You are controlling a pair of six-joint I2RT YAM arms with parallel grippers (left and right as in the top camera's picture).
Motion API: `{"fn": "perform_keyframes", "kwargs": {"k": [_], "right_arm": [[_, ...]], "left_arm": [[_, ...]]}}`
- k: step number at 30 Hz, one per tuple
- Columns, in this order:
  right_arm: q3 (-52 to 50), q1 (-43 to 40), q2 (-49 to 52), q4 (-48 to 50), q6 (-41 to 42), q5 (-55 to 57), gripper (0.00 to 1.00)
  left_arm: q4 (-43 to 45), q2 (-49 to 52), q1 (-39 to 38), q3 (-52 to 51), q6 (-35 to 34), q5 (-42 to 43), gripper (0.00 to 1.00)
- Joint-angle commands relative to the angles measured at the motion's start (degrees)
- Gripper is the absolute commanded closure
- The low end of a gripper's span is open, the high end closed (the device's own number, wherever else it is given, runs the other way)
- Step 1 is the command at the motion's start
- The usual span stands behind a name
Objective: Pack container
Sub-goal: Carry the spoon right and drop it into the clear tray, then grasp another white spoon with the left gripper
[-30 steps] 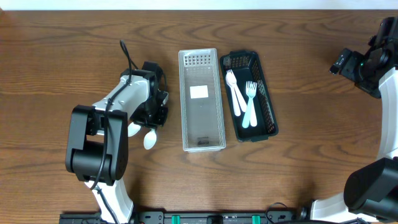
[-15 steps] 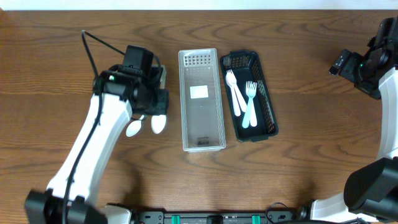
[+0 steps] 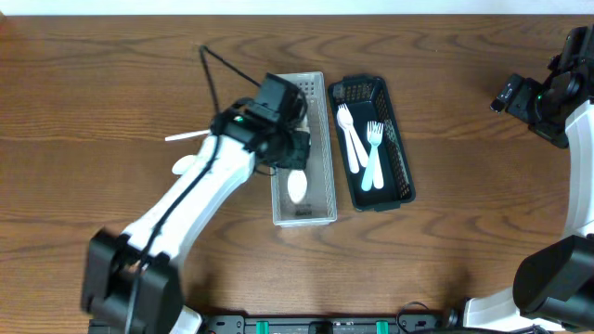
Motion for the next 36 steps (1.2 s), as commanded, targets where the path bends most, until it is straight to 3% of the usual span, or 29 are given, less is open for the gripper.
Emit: {"fn": "perform_keyframes", "kwargs": {"k": [1,4,8,15,19,31,33,36], "right_arm": [[-0.37,-0.07,0.28,-0.07,0.85,-0.28,0.01],[-0.37,-0.07,0.28,-0.11,0.85,-0.28,0.01],[-0.37,-0.07,0.28,-0.13,0.85,-0.31,0.01],[-0.37,-0.04,0.28,-0.33,0.83,-0.31,0.01],[-0.37,-0.07,0.28,-0.7,0.83,-0.44,0.01],[-0.37,-0.07,0.28,-1.14,0.81,-0.24,0.01],[-0.37,-0.07,0.28,-1.14,0.81,-0.24,0.01],[-0.37,-0.07,0.28,-1.07,0.83,-0.22,0.01]], "left_arm": [[-0.11,1.46,0.98,0.59,-0.52,0.04,0.52],[-2.58,-0.35,4.17,2.12,1.73,-0.35,0.3],[-8.13,-2.86,9.6,2.99,8.81,-9.31,0.19],[-10.51,-0.07,17.79,-1.03,28.96,-14.58,0.2],[-9.25,3.63,21.27,-2.14,35.41,-14.58,0.36],[-6.67,14.84,24.5,-2.16,35.95,-14.51,0.36],[-6.64,16.35,24.5,-2.16,35.95,-14.12,0.38],[-6.67,18.53,24.5,-2.16,35.93,-14.1,0.5]]}}
